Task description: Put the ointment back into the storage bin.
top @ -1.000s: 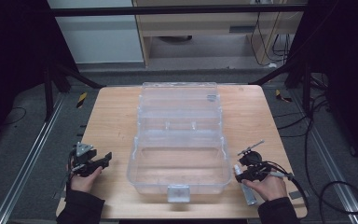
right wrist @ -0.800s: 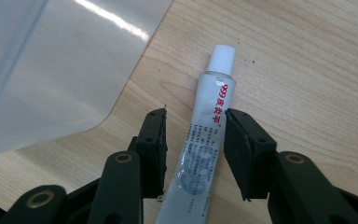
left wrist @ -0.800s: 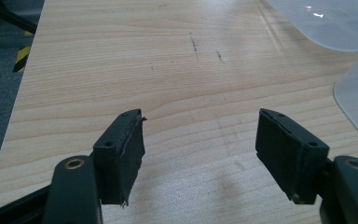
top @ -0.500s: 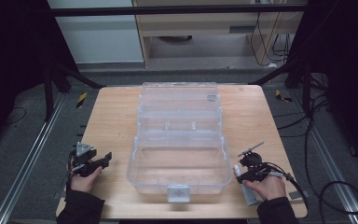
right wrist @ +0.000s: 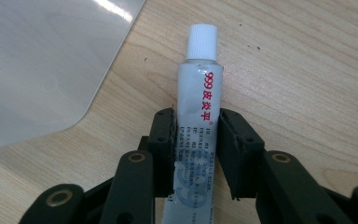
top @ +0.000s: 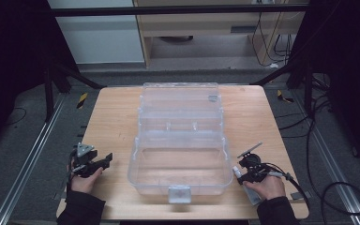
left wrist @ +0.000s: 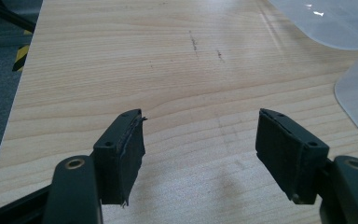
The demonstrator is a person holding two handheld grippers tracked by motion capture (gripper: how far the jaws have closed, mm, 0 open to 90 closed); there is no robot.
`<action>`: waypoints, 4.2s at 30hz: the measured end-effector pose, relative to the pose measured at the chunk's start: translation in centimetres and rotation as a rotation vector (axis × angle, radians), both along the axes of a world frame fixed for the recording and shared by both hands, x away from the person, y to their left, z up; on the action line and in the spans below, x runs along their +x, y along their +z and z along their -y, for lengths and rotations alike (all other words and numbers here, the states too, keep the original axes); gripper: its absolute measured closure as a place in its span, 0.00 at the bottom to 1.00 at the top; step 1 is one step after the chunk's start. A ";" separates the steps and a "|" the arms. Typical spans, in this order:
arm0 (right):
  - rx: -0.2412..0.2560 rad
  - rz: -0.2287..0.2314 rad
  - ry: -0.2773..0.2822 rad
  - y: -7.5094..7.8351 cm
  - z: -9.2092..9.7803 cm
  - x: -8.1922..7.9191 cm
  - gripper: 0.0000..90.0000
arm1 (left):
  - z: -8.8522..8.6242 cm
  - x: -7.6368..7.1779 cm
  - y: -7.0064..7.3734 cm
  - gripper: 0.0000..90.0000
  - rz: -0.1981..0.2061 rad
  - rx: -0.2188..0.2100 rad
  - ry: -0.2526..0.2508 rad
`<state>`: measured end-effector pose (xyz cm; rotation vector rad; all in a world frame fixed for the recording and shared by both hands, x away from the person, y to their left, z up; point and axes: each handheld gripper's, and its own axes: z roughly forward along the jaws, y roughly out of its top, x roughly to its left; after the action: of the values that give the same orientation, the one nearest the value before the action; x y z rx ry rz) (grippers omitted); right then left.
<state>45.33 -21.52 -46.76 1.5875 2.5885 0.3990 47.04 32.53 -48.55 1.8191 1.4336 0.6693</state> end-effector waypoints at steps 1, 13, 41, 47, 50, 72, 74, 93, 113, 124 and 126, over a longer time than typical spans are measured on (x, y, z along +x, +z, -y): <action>-0.001 0.000 0.002 0.0 0.0 0.0 0.76 | 0.0 0.0 0.0 0.36 0.001 -0.001 0.001; 0.002 -0.001 0.021 0.4 0.3 0.1 0.77 | 0.1 0.1 0.0 0.36 -0.002 0.003 0.002; 0.126 0.240 0.157 10.6 1.3 0.6 0.77 | 0.2 0.1 -0.2 0.36 -0.008 0.002 -0.006; 0.119 0.254 0.261 12.7 0.7 0.5 0.77 | 0.2 0.2 -0.2 0.36 -0.009 0.002 -0.007; 0.117 0.261 0.315 13.6 0.2 0.5 0.77 | 0.2 0.2 -0.2 0.36 -0.011 0.003 -0.009; 0.159 0.291 0.625 17.2 -5.5 2.0 0.77 | 0.2 0.2 -0.2 0.36 -0.012 0.002 -0.011; 0.154 0.286 0.643 17.2 -6.1 2.2 0.77 | 0.2 0.2 -0.2 0.36 -0.012 0.002 -0.011; 0.112 0.196 0.890 14.7 -11.0 3.5 0.77 | 0.2 0.3 -0.3 0.36 -0.012 0.000 -0.012; 0.042 0.111 1.014 10.0 -12.7 3.4 0.77 | 0.1 0.2 -0.3 0.36 -0.012 0.000 -0.012; -0.023 0.044 1.050 7.7 -13.2 3.5 0.77 | 0.1 0.2 -0.3 0.36 -0.011 0.001 -0.011; -0.031 0.038 1.051 7.3 -13.3 3.6 0.77 | 0.1 0.2 -0.3 0.36 -0.012 0.001 -0.012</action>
<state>48.96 -8.23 -39.45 0.0674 3.1309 0.4081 47.28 32.40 -48.83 1.8339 1.4294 0.6546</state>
